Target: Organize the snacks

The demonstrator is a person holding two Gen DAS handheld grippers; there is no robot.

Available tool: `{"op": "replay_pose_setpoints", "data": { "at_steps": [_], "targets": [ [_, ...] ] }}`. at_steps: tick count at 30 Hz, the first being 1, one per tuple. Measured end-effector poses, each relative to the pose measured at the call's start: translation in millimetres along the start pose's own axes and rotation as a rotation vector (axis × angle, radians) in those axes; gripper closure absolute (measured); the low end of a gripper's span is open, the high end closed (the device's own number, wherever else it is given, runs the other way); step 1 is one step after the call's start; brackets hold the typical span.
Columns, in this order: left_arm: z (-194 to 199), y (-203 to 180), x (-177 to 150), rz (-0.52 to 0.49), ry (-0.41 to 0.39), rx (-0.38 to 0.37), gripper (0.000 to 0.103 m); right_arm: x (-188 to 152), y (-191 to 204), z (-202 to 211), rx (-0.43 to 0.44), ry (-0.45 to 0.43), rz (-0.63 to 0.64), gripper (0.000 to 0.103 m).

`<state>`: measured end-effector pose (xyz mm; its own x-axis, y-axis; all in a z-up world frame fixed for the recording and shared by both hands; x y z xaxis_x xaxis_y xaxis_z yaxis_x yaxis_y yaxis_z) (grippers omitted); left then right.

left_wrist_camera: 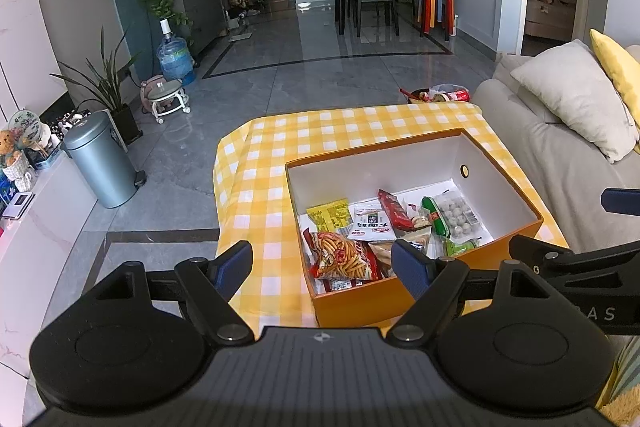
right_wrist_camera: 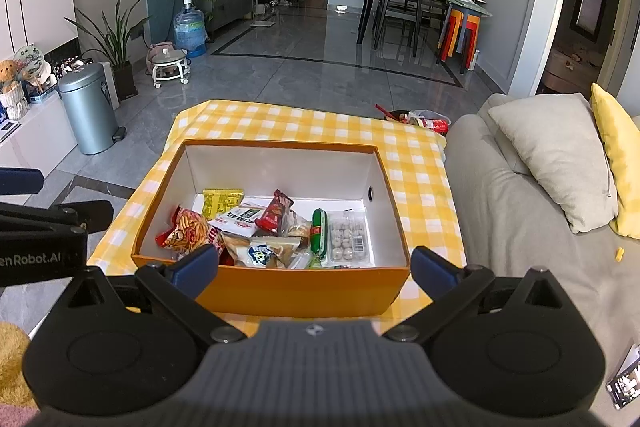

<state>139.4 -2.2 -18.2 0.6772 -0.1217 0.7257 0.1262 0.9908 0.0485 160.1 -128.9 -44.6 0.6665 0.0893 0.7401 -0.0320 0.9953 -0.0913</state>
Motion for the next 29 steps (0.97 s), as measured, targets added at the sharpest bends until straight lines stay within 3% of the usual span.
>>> {"op": "replay_pose_setpoints", "data": {
  "at_steps": [29],
  "targets": [
    [3.2,-7.2,-0.5,0.048,-0.013,-0.024,0.01,-2.2,1.7,-2.7,0.003,0.012,-0.007,0.004]
  ]
}}
Point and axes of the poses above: each gripper's, at about its wrist camera, not at the fingertips, and z roughly against the way its jaws point, y to its left, x to its top, the point moved 6 cm from there along -z, roughly the way its jaws point, and after that the axes turned 6 degrees about -x, right-handed, at the moved point
